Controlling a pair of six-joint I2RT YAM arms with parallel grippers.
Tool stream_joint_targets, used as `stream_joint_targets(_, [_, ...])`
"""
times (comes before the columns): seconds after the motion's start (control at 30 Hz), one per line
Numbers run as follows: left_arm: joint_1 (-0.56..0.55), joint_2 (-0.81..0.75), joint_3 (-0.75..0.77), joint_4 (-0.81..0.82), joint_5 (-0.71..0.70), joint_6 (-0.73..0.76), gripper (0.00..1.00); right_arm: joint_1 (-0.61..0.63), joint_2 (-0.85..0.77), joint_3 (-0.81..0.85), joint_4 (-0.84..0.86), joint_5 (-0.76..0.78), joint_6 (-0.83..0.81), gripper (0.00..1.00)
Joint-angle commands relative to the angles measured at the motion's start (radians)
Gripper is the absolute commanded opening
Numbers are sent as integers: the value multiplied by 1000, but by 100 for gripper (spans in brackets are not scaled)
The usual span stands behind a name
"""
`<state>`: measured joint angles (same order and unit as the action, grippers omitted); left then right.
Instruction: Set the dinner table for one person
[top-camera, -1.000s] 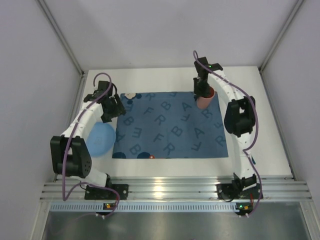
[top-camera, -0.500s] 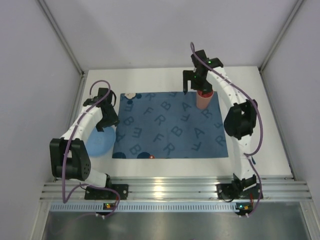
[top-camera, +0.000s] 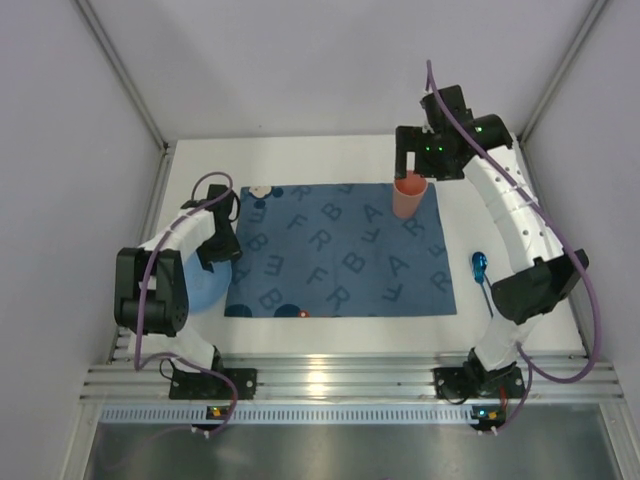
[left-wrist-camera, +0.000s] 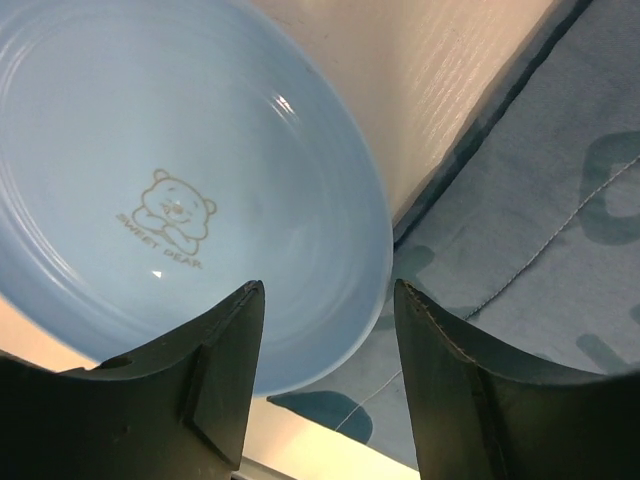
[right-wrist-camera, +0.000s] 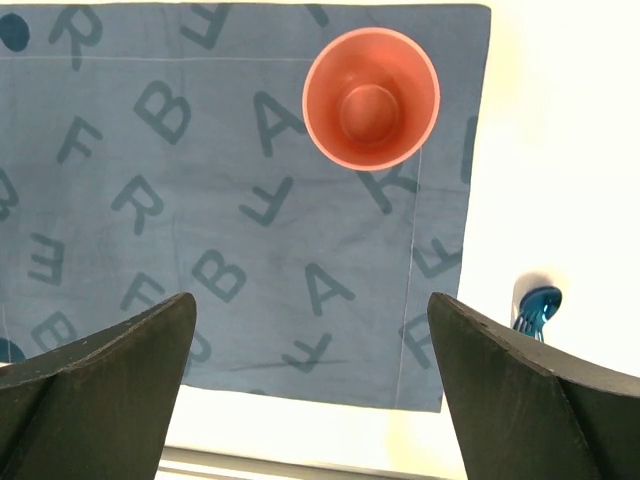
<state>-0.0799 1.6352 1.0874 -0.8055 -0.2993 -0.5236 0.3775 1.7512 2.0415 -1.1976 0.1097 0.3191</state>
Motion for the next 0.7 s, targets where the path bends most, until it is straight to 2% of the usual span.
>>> stream_joint_targets(0.0, [3,15,-4,54,9,-6,60,-2,-27,-38,-16,25,-17,100])
stream_joint_targets(0.07, [3,38,-3,58,6,5,59,-3,-39,-55,-16,28,-17,100])
stream_joint_targets(0.2, [3,67,-1,62,-18,22,48,-3,-45,-75,-16,33,-20,100])
stream_joint_targets(0.27, [3,87,-1,55,-38,31,32,-5,-50,-86,-16,35,-20,100])
stream_joint_targets(0.33, [3,103,-1,51,-66,37,22,-6,-56,-96,-16,36,-21,100])
stream_joint_targets(0.43, [3,123,-14,52,-101,53,12,-8,-67,-110,-16,41,-22,100])
stream_joint_targets(0.47, [5,124,-18,52,-124,56,0,-8,-71,-112,-19,42,-23,100])
stream_joint_targets(0.67, [-4,37,35,5,-115,66,0,-9,-131,-138,-37,76,-15,100])
